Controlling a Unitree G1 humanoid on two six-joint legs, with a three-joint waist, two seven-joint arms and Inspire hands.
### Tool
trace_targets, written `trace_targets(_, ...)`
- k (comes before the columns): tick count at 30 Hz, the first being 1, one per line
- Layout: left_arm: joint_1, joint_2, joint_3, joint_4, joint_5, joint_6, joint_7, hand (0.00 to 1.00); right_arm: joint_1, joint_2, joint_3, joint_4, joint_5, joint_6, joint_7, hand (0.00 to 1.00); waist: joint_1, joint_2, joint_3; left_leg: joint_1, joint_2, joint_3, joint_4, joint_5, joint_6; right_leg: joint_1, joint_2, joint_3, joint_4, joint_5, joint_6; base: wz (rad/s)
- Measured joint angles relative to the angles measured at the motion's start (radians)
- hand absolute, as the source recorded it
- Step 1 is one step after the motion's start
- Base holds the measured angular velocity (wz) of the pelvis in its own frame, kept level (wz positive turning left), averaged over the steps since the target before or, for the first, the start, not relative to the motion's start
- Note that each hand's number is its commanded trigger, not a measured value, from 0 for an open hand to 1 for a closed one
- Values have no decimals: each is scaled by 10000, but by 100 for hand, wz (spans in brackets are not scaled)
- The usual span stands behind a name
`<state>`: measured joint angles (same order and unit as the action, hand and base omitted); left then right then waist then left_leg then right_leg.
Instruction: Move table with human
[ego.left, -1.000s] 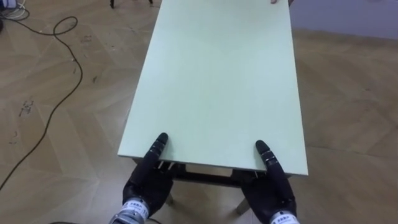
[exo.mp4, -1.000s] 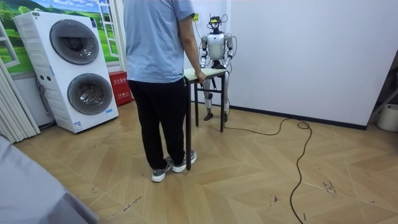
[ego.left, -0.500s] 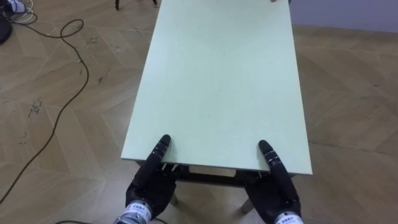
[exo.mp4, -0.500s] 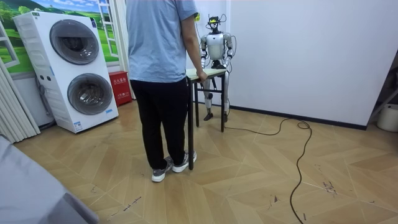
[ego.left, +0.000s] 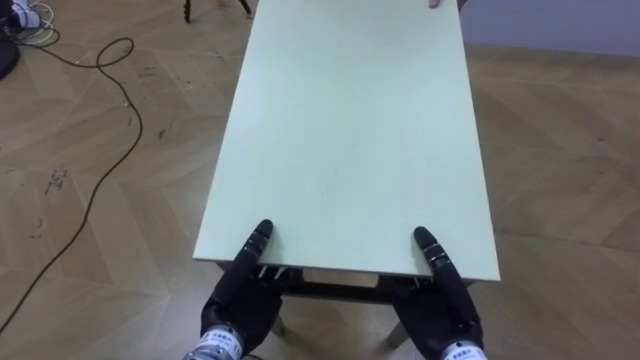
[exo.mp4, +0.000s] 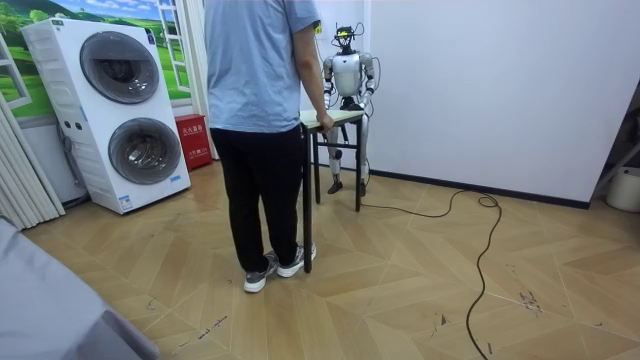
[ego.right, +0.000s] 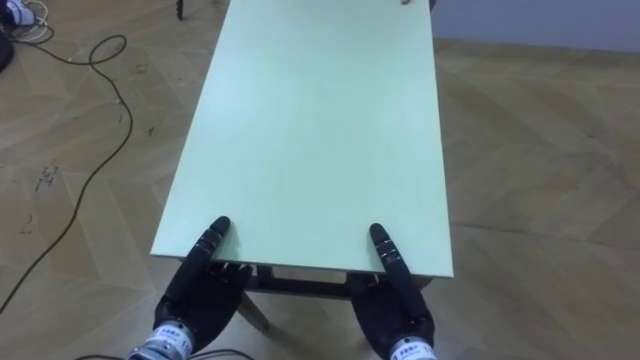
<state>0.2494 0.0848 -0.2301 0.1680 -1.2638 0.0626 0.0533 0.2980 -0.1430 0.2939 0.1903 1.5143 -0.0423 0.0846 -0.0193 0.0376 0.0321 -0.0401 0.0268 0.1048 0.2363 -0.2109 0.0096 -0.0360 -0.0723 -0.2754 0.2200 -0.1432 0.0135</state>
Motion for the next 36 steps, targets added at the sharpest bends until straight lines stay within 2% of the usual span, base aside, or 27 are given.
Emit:
trace_targets(3,-4,-54,-5,-11,-5,-47,2,100,-2,13,20,-12,-1,-31,-19,100,-4,-58,-14,-71,30,40,200,-1,-1,-1,5,-16,19,-10,-1,0)
trace_targets(6,-60,-54,-25,-11,104,-126,2,100,-4,119,103,5,6,-250,-62,100,66,-163,-22,-583,181,-85,1263,-71,-106,-88,79,0,221,-61,-82,2)
trace_targets(8,-129,-57,-110,27,107,-194,5,100,-15,128,86,36,52,-298,-61,100,277,-167,-20,-936,330,-142,1959,-91,-140,-232,200,26,396,-74,-171,-14)
trace_targets(9,-146,-29,-111,46,102,-185,5,100,-32,130,84,74,70,-298,-62,100,471,-165,-24,-1076,398,-306,2190,-113,-180,-252,310,15,357,-72,-325,-30)
trace_targets(11,-189,-36,-96,48,89,-182,-1,100,-97,94,60,71,61,-296,-59,100,699,-101,-57,-1035,563,-415,1648,-71,-630,-525,505,-92,293,-31,-619,-17)
trace_targets(12,-199,-52,-94,48,90,-175,-6,100,-106,64,37,61,57,-290,-35,100,678,-100,-57,-994,576,-410,1478,-17,-726,-576,462,-248,258,-7,-686,-10)
trace_targets(14,-52,-205,-60,72,57,-162,-56,100,-174,-127,13,54,2,-147,-46,100,822,76,-67,-906,951,72,2803,-599,-787,-633,454,-951,148,55,-890,-44)
trace_targets(15,168,-260,-30,71,-121,-160,-163,100,-241,-158,5,46,-164,-14,-135,100,745,315,-128,-796,1191,142,3910,-888,-880,-466,614,-1291,48,115,-982,-21)
trace_targets(16,238,-262,-58,72,-338,-146,-217,100,-265,-182,-21,3,-287,-3,-160,100,478,484,-150,-616,1265,16,4209,-985,-817,-456,675,-1763,131,128,-1009,16)
trace_targets(17,235,-257,-58,72,-352,-144,-223,100,-304,-181,-33,4,-327,1,-164,100,363,534,-134,-448,1290,-8,4020,-1095,-828,-523,669,-1954,242,127,-1011,62)
trace_targets(18,162,-245,-57,71,-303,-147,-219,100,-375,-172,-61,4,-358,20,-178,100,41,544,-122,-90,1314,-4,3069,-1357,-827,-698,618,-2187,452,124,-1016,70)
trace_targets(19,28,-246,-63,69,-301,-151,-190,100,-449,-123,-197,-3,-375,110,-200,100,-178,535,-106,109,1248,65,2116,-1444,-747,-844,526,-2255,603,122,-1010,75)
trace_targets(20,-74,-244,-108,69,-295,-155,-144,100,-455,-111,-295,-19,-386,142,-204,100,-307,510,-94,165,1183,60,1767,-1447,-735,-923,458,-2237,662,120,-991,74)
trace_targets(21,-346,-249,-188,70,-258,-158,-42,100,-455,-27,-534,-98,-387,190,-212,100,-356,486,-84,209,992,55,1253,-1423,-651,-1216,313,-2044,859,172,-895,47)
trace_targets(22,-575,-225,-250,73,-250,-179,95,100,-484,50,-665,-112,-387,193,-216,100,-283,371,-48,248,833,52,888,-1262,-363,-1421,144,-1861,1007,226,-809,27)
trace_targets(26,-706,-207,-321,115,-412,-354,356,100,-623,222,-534,21,-469,150,-295,100,-139,316,-7,329,323,64,518,-913,-51,-1638,-245,-1417,1082,469,-591,-9)
trace_targets(31,-803,-289,-311,301,-357,-390,527,100,-604,315,-445,43,-372,95,-465,100,-205,249,35,329,-25,-52,476,-765,204,-1620,-630,-1384,1285,588,-417,8)
trace_targets(32,-811,-288,-313,314,-361,-383,554,100,-613,322,-443,42,-369,96,-523,100,-298,200,56,355,-108,-97,434,-734,259,-1618,-686,-1303,1419,567,-352,14)
trace_targets(35,-814,-315,-291,314,-305,-374,674,100,-622,354,-405,42,-337,75,-693,100,-251,69,57,498,-238,-69,311,-678,357,-1590,-675,-825,1421,613,-221,-2)
trace_targets(36,-812,-314,-282,325,-305,-374,681,100,-621,360,-405,42,-333,64,-713,100,-251,55,62,510,-244,-68,310,-677,359,-1576,-675,-806,1416,619,-211,0)
